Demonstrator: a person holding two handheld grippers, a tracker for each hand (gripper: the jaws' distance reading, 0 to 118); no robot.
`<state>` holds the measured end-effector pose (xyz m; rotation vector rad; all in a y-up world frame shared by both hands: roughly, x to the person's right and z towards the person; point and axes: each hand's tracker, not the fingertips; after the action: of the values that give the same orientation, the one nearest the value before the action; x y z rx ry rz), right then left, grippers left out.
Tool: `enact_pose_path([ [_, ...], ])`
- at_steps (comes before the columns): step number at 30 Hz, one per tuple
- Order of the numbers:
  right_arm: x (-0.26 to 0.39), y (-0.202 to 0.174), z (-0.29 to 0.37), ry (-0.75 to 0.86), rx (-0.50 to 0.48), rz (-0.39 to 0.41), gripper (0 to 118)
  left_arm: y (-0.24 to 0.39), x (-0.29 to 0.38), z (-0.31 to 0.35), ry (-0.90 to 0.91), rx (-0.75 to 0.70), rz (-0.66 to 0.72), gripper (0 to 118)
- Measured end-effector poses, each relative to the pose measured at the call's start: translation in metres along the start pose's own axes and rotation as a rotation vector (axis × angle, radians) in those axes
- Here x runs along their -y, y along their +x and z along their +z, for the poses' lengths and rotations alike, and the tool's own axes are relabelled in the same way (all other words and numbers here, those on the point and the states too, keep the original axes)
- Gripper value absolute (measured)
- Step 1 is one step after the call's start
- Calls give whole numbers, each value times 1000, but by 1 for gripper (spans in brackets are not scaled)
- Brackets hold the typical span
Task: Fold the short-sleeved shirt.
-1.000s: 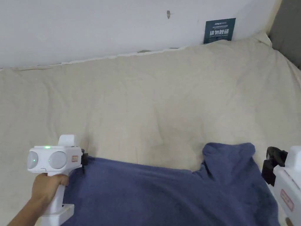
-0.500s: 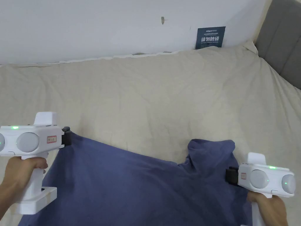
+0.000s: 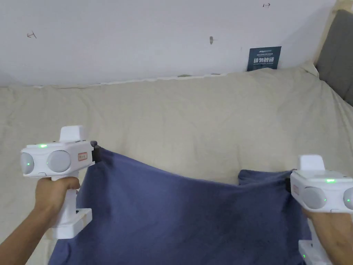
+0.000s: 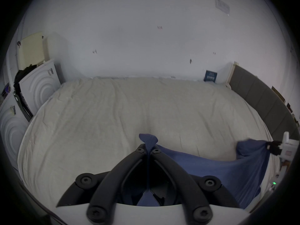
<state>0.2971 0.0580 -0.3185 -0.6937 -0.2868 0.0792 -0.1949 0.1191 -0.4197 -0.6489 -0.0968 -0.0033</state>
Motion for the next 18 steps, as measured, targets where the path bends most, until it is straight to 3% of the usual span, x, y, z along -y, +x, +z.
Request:
enact_pose_path([
  [12,-220,-18,146,590,23,88,1,-50,-154,117,396,-110,65,2],
  [18,-296,-27,180,738,14,100,1,-54,-218,144,504,-171,44,2],
])
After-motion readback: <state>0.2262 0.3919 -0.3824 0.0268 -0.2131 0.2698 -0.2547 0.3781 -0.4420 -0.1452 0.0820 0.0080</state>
